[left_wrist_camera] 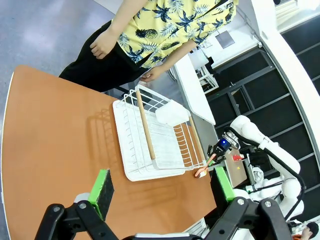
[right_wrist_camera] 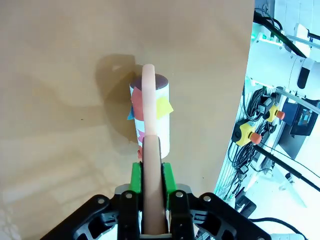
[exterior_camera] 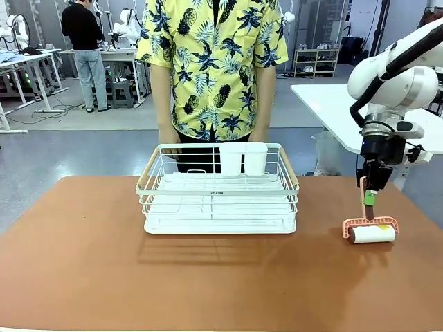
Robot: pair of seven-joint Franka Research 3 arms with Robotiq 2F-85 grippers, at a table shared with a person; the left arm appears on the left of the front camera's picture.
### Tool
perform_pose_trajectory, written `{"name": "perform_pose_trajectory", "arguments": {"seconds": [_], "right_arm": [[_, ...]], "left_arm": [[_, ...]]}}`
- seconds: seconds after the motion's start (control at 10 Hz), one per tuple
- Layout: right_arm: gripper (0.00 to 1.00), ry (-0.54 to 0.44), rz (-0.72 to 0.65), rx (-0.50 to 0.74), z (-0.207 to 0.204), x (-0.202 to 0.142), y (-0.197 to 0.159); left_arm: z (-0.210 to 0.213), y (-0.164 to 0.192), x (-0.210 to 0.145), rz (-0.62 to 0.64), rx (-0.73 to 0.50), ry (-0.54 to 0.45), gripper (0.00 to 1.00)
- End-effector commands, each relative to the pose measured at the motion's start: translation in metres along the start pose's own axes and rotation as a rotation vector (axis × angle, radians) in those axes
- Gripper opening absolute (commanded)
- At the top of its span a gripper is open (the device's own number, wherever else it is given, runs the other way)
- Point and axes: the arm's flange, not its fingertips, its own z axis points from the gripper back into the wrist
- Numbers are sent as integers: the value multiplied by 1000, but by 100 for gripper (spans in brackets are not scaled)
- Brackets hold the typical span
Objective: Clean the table.
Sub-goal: Place the Lint Roller down when the Dish drying rack is positioned in the middle of the table.
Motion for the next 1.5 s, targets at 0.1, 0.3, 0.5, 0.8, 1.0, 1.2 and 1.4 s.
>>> {"name": "perform_pose_trajectory", "arguments": {"seconds": [0.1, 0.3, 0.5, 0.8, 1.0, 1.2, 1.4], "right_arm": [[21, -4, -52, 24, -7, -5, 16], [21, -6, -55, 23, -8, -5, 17], [56, 0, -53, 23, -7, -4, 17], [100, 1, -55, 25, -7, -4, 17], [100, -3, -52, 45, -5, -6, 15], [100, -6, -45, 101, 5, -9, 9], [100, 6, -33, 178, 21, -12, -2]], "left_arm": [[2, 0, 1, -1, -7, -6, 100], [2, 0, 1, -1, -7, -6, 100], [2, 0, 1, -1, -7, -6, 100], [2, 0, 1, -1, -7, -6, 100], [2, 0, 1, -1, -7, -6, 100], [2, 0, 1, -1, -7, -6, 100], [2, 0, 1, -1, -7, -6, 100]]}}
